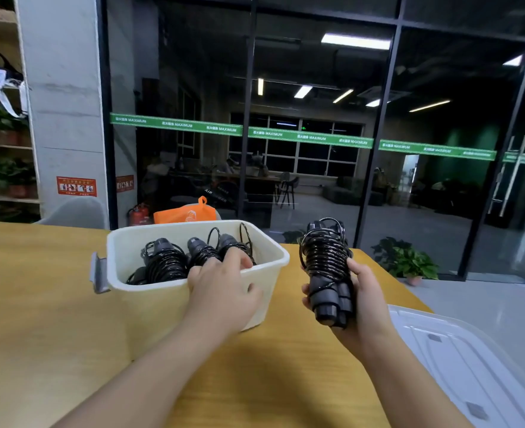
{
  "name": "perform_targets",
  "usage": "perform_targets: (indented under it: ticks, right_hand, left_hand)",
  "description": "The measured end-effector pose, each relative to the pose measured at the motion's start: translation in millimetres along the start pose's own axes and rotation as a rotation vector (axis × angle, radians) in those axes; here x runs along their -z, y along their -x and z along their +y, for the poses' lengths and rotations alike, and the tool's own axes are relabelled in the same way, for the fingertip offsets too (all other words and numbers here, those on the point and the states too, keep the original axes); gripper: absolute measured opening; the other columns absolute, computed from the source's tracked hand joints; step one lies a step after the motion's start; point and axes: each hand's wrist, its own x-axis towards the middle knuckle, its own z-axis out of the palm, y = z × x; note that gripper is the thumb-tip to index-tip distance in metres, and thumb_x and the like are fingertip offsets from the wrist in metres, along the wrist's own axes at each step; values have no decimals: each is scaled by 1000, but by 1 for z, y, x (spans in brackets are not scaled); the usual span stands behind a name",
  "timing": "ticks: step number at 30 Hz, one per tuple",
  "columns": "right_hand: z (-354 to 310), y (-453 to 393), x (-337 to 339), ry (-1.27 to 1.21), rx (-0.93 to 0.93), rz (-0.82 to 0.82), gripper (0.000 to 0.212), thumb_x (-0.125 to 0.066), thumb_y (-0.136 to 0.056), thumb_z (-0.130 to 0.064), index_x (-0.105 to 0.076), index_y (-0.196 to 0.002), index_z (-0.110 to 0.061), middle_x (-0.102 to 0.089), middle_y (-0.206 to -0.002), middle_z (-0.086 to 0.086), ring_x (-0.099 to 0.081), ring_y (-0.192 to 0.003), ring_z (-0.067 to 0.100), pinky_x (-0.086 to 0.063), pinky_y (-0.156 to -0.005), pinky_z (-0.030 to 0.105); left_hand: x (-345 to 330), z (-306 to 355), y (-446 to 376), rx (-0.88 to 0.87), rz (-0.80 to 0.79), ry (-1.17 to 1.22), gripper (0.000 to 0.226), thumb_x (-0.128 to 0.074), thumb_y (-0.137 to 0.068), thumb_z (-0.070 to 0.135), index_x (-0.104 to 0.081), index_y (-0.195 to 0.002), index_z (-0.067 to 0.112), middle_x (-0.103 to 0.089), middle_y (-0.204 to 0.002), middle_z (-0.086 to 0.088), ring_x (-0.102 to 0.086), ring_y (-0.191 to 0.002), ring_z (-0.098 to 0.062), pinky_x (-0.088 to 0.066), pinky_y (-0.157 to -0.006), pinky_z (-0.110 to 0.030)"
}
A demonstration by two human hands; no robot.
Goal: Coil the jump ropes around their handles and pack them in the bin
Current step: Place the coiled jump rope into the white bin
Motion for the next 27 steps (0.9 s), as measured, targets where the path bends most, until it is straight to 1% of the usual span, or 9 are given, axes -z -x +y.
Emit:
perform_targets:
  ticks: [4, 7, 9, 14, 18, 21, 23, 25, 27]
  right_hand:
    - [-15, -5, -13, 42, 30, -31, 54, -38, -99, -38, -73, -79, -2, -67, -74, 18, -64, -61, 27, -45, -73, 41]
    - [-26, -12, -27, 98, 42, -26, 48, -47, -93, -42, -69, -98, 1, -69, -85, 18, -66, -71, 27, -47, -79, 39]
    - [-34, -20, -38, 105, 19, 3, 44, -50, -94, -39, -67, -99, 1, -69, -88, 19, -68, -76, 27, -52, -79, 39]
    - [-40, -49, -62, 204, -119, 53, 43, -51, -98, -37, -62, -94, 4, -51, -73, 21, -65, -64, 28, -57, -53, 36]
    - [-38, -70, -65, 263, -222, 6, 34, -54, -97, -37, -57, -100, -3, -60, -51, 9, -65, -57, 25, -54, -62, 37]
    - [-37, -81, -64, 342, -235, 9, 40, -62, -91, -38, -59, -115, -6, -69, -78, 11, -67, -71, 28, -56, -68, 43]
    - [-40, -83, -63, 385, -235, 16, 43, -65, -89, -38, -60, -118, -7, -70, -100, 17, -67, -81, 31, -57, -72, 45]
    - [-43, -85, -61, 416, -218, 17, 41, -67, -87, -38, -62, -114, -8, -69, -110, 19, -68, -87, 33, -57, -75, 48]
    - [-46, -90, -56, 416, -189, 20, 36, -69, -86, -37, -65, -106, -7, -69, -99, 18, -69, -83, 32, -57, -72, 48]
  left_hand:
    - [7, 7, -2, -41, -38, 121, 21, -52, -85, 22, -45, -102, 31, -56, -108, 14, -46, -111, -11, -18, -85, -26]
    - [7, 12, 0, -59, -170, 148, 25, -51, -84, 21, -45, -106, 33, -55, -114, 13, -42, -114, -14, -21, -89, -27]
    - [9, 16, 1, -45, -262, 171, 30, -49, -82, 21, -46, -108, 36, -54, -119, 12, -38, -113, -19, -27, -91, -28]
    - [19, 27, 6, -101, -457, 272, 24, -47, -81, 20, -41, -89, 42, -52, -125, 16, -36, -112, -19, -30, -87, -28]
    - [24, 35, 7, -147, -600, 354, 25, -45, -74, 26, -41, -83, 49, -52, -130, 12, -44, -101, -13, -38, -78, -28]
    - [31, 35, -1, -142, -749, 431, 27, -47, -78, 19, -49, -84, 45, -54, -130, 19, -57, -89, -4, -49, -75, -27]
    - [40, 33, -13, -82, -833, 530, 26, -48, -83, 12, -57, -86, 36, -61, -122, 16, -62, -109, -16, -50, -94, -41]
    - [45, 24, -29, 25, -767, 556, 27, -50, -91, 3, -59, -84, 27, -67, -112, 4, -63, -107, -18, -49, -94, -33]
    - [45, 10, -50, 133, -562, 397, 17, -51, -92, 10, -59, -87, 24, -67, -97, 1, -64, -91, -20, -51, -75, -29]
